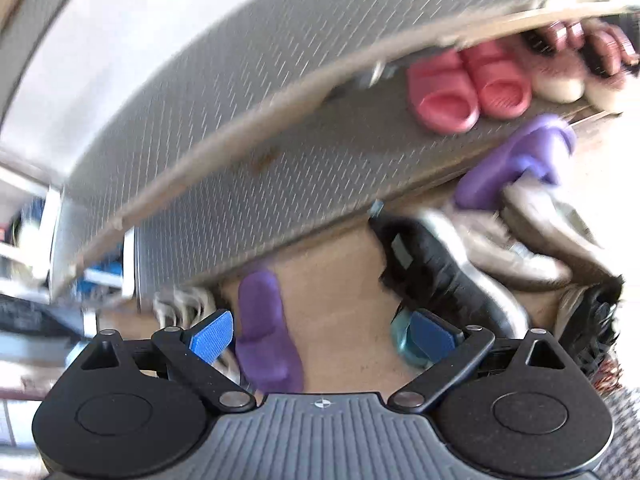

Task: Organize scattered shoes
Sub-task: 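Grasp the second purple slide with the right gripper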

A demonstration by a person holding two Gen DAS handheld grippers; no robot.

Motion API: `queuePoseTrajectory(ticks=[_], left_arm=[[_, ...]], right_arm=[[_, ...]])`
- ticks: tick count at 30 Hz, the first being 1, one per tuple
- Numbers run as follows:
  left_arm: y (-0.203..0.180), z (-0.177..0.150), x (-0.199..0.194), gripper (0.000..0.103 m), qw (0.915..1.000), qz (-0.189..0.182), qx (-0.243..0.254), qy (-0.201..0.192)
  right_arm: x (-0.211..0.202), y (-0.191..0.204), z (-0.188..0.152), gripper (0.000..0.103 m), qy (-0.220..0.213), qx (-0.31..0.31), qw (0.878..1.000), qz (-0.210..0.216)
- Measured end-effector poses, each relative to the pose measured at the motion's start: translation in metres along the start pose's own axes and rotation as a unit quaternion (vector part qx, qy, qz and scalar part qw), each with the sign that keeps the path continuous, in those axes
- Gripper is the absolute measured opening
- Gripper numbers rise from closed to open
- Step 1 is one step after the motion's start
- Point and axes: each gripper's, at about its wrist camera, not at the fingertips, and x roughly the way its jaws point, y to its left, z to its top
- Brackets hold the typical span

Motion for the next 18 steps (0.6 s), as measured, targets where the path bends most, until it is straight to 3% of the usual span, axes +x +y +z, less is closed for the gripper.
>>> queuePoseTrajectory(ticks=[4, 7, 10, 11, 13, 15, 18], left_arm=[[-0.014, -0.020, -0.027, 0.102, 0.9971, -0.050, -0.013, -0.056], [-0.025, -0.022, 0.000, 0.097, 0.9982, -0.053, -0.021, -0.020], [-0.045, -0.007, 0.036, 0.095, 0.9993, -0.019, 0.025, 0.020], [-0.048, -0.004, 0.037, 0.095, 0.9992, -0.012, 0.033, 0.016], [-0.054, 0.002, 0.041, 0.096, 0.9987, 0.002, 0.050, 0.005], [-0.056, 0.009, 0.045, 0.096, 0.9980, 0.011, 0.062, 0.003], [-0.054, 0.011, 0.050, 0.096, 0.9978, 0.007, 0.066, 0.009]], right_arm=[[-0.020, -0.030, 0.015, 0.097, -0.049, 0.013, 0.998, -0.042], [-0.028, -0.052, 0.023, 0.096, -0.080, 0.015, 0.993, -0.082], [-0.022, -0.075, 0.032, 0.090, -0.115, -0.001, 0.984, -0.135], [-0.018, -0.081, 0.033, 0.087, -0.120, -0.011, 0.982, -0.148], [0.007, -0.096, 0.042, 0.067, -0.113, -0.055, 0.974, -0.186], [0.035, -0.109, 0.051, 0.057, -0.098, -0.096, 0.969, -0.208], [0.075, -0.130, 0.069, 0.056, -0.071, -0.125, 0.961, -0.238]])
